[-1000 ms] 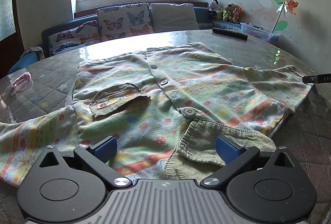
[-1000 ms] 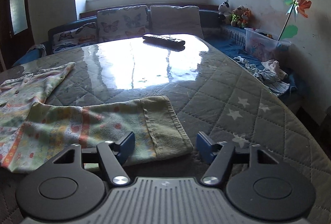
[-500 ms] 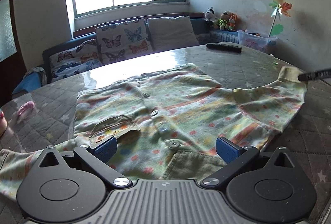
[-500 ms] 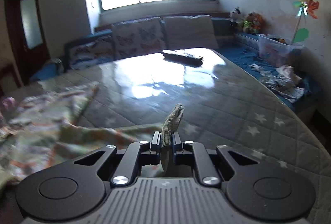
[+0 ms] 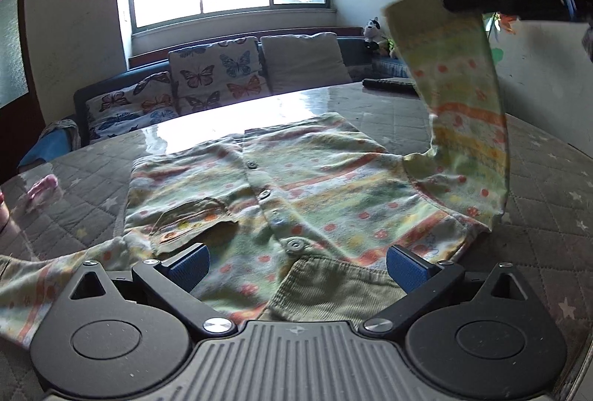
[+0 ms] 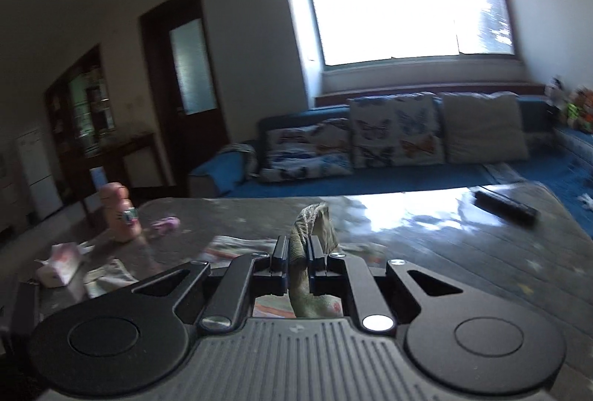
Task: Fold clothes
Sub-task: 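Lift the held side and fold it over the shirt body, then release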
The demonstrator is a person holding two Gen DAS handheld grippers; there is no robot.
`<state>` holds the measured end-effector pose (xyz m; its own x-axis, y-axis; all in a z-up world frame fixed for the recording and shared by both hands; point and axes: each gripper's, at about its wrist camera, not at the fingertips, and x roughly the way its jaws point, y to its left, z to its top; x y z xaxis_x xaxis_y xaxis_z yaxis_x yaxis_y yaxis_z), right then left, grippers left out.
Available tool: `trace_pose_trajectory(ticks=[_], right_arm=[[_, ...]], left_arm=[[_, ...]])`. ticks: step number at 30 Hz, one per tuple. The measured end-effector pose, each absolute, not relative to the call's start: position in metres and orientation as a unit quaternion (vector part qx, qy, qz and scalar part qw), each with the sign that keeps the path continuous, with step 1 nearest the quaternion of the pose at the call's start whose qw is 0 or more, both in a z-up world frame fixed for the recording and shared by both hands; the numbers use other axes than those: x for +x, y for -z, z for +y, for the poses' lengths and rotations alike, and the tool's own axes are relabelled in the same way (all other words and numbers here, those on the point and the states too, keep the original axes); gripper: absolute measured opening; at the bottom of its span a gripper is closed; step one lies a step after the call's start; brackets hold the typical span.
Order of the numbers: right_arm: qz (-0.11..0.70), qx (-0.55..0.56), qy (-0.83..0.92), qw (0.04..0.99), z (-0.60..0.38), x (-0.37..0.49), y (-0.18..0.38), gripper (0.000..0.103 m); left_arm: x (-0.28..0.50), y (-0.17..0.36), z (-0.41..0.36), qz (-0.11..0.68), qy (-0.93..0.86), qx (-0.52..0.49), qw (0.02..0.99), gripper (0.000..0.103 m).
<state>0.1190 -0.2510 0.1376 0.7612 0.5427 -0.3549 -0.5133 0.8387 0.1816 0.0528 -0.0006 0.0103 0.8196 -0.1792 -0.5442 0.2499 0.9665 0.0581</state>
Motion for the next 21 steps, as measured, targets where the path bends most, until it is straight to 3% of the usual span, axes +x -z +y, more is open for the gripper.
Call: trace_pose_trajectory(ticks=[12,16,21], right_arm=[[0.224,0.017,-0.379,0.898,-0.169,0.114,-0.126,0.01],[0.237,0.007,-0.392,0.889,-0.157,0.113,-0.118,0.028],[0.26,-0.019,-0.369,0.892,-0.173,0.111,-0.103,0.036]], left_arm=[[0.043,-0.001,0.031,0.284,0.082,0.032,0.955,0.103],[0.04,0.002,0.034,0.287,0.077,0.028,0.954,0.103],[0.038,0.003,0.04,0.292,0.067,0.025,0.954,0.103]])
